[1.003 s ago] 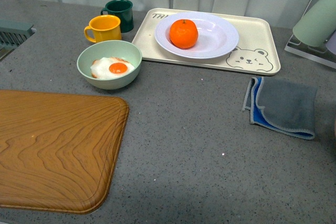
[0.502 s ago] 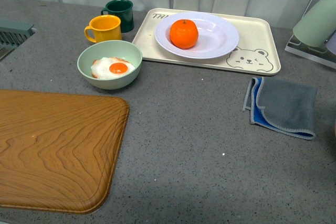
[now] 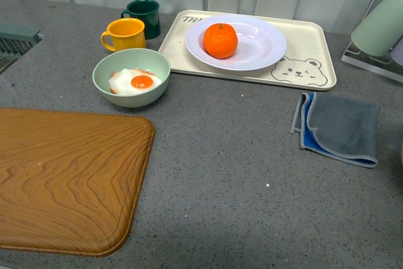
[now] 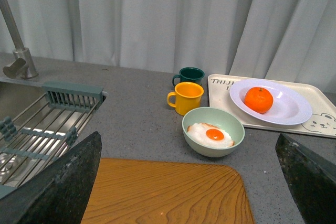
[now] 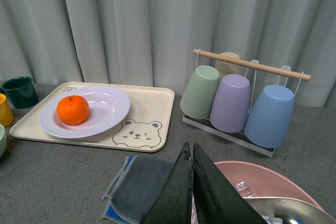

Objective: Place orange and plate with both arms

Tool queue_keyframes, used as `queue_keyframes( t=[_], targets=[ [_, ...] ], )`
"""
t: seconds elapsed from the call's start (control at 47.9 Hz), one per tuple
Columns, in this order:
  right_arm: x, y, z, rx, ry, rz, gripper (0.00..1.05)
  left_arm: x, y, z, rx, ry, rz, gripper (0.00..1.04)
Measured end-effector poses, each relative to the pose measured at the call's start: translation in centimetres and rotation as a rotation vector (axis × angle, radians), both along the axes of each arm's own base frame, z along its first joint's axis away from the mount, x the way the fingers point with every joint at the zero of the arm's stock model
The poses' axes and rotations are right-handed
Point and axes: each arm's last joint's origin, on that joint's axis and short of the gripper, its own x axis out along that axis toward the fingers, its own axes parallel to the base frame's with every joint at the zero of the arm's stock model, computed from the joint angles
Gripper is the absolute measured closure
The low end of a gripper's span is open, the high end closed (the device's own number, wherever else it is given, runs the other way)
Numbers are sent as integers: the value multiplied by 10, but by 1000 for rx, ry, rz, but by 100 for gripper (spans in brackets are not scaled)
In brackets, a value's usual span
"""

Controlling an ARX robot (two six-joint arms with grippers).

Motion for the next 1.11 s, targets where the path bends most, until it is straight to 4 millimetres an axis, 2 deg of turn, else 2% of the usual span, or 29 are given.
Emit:
queue_keyframes(
  t=[0.627,1.108],
  targets=[
    [-22,0,5,0,-19,0,104,0,0,0,0,0,0,7],
    [-30,0,5,0,-20,1,104,0,0,0,0,0,0,7]
  ],
)
